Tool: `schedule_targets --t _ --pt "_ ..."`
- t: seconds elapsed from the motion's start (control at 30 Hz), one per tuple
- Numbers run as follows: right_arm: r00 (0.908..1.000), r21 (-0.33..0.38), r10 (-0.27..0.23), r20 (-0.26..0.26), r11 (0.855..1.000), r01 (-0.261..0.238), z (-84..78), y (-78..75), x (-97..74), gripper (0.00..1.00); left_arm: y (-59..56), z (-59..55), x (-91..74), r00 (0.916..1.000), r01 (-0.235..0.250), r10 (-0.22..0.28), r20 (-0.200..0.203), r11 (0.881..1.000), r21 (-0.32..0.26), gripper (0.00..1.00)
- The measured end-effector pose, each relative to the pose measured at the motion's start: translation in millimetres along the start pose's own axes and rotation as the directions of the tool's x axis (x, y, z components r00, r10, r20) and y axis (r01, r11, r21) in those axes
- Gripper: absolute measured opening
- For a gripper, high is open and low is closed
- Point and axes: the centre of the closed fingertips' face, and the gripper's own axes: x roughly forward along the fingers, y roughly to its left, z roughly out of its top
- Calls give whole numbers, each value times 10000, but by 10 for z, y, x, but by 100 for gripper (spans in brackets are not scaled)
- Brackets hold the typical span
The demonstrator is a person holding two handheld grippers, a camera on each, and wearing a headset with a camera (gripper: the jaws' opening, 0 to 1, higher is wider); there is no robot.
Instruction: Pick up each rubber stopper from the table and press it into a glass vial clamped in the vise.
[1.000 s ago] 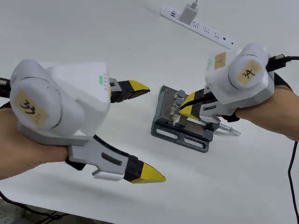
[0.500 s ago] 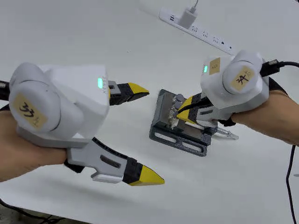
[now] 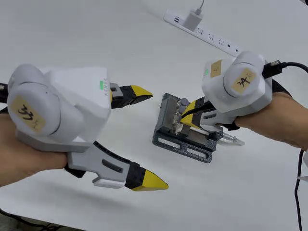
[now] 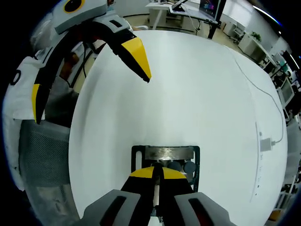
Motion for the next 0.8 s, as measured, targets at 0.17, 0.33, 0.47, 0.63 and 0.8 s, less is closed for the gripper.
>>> schedule_targets --t 0.17,0.33,0.47,0.63,0.8 --pt "9998 -177 48 -212 9998 -52 -3 -1 5 0 -4 16 3 10000 9 -9 60 10000 -5 90" --pt "9994 -225 96 -330 9997 -103 -8 -4 12 0 11 28 6 9999 -38 38 98 10000 -7 90" --pt "9988 -353 84 -481 9993 -101 -22 -6 29 0 13 34 13 9999 -40 40 116 10000 -1 90" --pt "9981 -381 87 -616 9992 -111 -29 -11 33 0 15 31 16 9999 -50 50 104 10000 13 90" --pt "9972 -526 41 -747 9986 -81 -24 -7 37 0 23 39 33 9999 -71 70 109 10000 55 90"
